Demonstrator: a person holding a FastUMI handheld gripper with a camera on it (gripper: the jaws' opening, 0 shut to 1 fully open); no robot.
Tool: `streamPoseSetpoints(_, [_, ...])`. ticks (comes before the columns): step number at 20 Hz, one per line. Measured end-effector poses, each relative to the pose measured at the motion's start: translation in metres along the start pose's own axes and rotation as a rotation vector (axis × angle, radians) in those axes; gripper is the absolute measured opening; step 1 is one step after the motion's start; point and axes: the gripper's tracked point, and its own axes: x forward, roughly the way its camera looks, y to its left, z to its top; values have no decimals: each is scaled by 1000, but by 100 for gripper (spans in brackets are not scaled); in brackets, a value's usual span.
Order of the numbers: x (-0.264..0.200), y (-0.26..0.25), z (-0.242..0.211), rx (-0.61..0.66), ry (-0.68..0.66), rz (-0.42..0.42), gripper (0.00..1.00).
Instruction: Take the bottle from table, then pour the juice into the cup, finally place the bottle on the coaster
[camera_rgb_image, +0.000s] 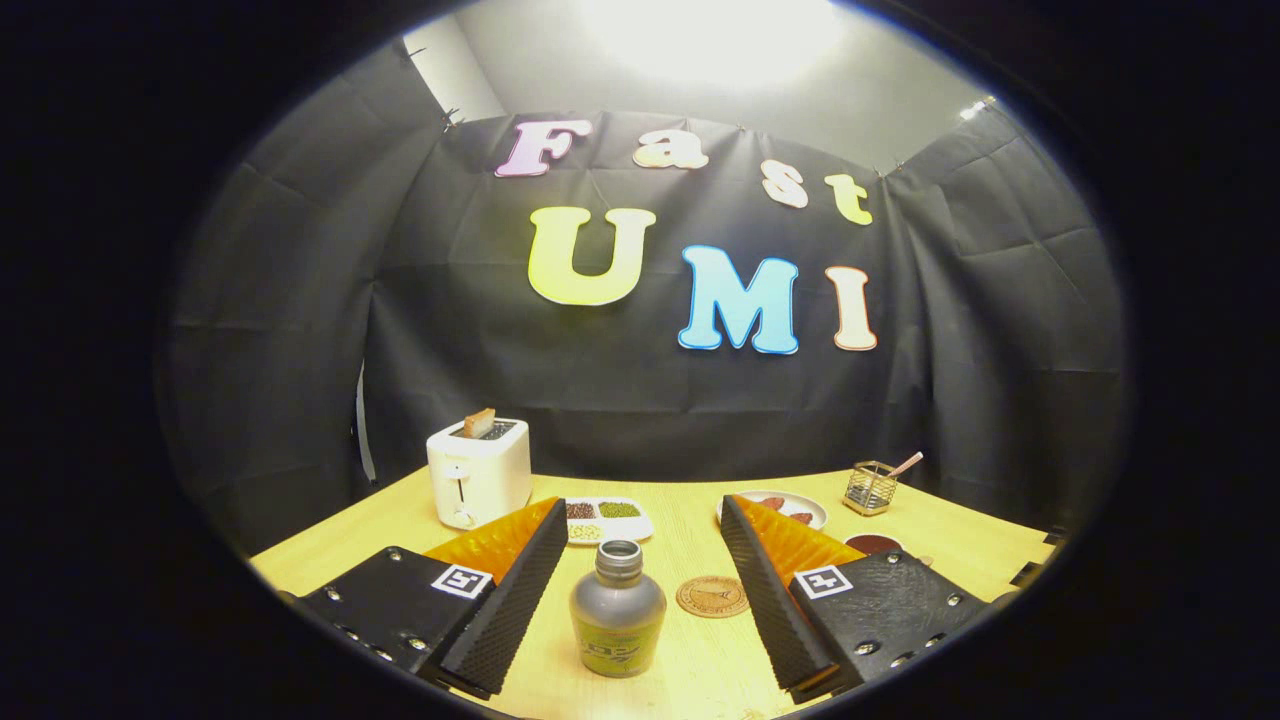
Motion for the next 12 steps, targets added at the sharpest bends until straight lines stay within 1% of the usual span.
streamPoseSetpoints(4, [11, 12, -25, -17, 14, 31, 95])
streamPoseSetpoints(9, [26, 18, -61, -7, 34, 46, 95])
streamPoseSetpoints(12, [31, 20, -74, -13, 39, 50, 95])
